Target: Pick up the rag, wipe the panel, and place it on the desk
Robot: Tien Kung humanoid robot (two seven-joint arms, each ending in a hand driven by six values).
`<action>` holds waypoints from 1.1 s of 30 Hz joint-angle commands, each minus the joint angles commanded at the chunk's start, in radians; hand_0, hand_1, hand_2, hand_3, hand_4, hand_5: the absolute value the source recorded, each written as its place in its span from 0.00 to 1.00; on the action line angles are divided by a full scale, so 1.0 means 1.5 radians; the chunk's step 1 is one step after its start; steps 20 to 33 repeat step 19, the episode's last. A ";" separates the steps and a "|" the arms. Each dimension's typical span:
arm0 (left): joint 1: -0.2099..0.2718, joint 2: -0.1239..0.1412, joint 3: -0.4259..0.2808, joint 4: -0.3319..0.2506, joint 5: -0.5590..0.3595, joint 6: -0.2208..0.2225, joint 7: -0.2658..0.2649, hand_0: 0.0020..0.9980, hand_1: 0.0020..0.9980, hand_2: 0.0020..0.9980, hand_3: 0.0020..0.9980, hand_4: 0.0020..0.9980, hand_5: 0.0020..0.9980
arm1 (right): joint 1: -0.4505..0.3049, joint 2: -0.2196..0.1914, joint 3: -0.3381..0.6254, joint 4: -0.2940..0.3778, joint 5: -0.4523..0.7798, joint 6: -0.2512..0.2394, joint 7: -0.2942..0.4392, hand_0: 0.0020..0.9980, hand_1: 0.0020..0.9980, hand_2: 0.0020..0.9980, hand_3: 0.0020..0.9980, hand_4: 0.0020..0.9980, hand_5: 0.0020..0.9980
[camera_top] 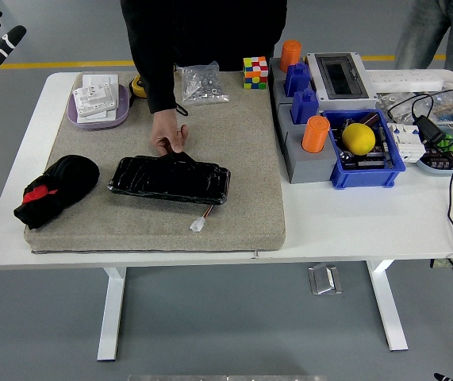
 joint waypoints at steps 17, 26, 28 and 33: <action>0.011 0.015 0.011 -0.006 0.002 -0.001 0.008 0.50 0.70 0.77 0.81 1.00 1.00 | 0.004 0.007 -0.019 0.000 -0.001 -0.003 0.000 0.78 0.66 0.72 0.64 1.00 0.56; 0.013 0.015 0.012 -0.007 0.003 -0.001 0.009 0.50 0.70 0.77 0.81 1.00 1.00 | 0.003 0.007 -0.019 0.001 -0.001 -0.003 0.000 0.78 0.66 0.72 0.64 1.00 0.56; 0.013 0.015 0.012 -0.007 0.003 -0.001 0.009 0.50 0.70 0.77 0.81 1.00 1.00 | 0.003 0.007 -0.019 0.001 -0.001 -0.003 0.000 0.78 0.66 0.72 0.64 1.00 0.56; 0.013 0.015 0.012 -0.007 0.003 -0.001 0.009 0.50 0.70 0.77 0.81 1.00 1.00 | 0.003 0.007 -0.019 0.001 -0.001 -0.003 0.000 0.78 0.66 0.72 0.64 1.00 0.56</action>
